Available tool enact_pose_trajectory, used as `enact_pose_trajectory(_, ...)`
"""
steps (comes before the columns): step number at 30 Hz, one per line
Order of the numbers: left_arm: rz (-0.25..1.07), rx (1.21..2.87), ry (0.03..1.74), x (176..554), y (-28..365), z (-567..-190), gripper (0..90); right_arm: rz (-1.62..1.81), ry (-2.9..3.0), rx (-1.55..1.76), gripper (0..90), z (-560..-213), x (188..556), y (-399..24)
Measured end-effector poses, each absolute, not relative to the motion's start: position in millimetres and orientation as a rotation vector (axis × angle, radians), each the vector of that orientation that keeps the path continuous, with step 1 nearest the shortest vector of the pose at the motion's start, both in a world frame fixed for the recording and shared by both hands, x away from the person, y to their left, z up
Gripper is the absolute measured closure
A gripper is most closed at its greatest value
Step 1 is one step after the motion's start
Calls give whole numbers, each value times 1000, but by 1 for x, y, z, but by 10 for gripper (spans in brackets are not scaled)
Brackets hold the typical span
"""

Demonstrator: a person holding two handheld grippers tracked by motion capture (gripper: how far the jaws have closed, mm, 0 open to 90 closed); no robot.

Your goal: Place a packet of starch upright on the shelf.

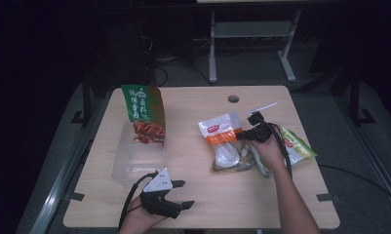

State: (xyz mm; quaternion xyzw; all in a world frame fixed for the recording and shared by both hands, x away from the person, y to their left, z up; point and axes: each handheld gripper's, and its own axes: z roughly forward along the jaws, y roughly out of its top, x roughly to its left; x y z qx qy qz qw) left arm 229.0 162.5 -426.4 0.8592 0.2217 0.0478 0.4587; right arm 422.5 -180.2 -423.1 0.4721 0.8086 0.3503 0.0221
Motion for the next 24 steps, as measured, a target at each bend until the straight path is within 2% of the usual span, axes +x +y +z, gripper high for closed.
enact_pose_trajectory(4,126,2126,543,227,161,-426,288,1118,2510,1431,896,-415,416,-178)
enact_pose_trajectory(24,126,2115,530,231,156,-424,282,1250,2491,1267,900,-382,374,-172)
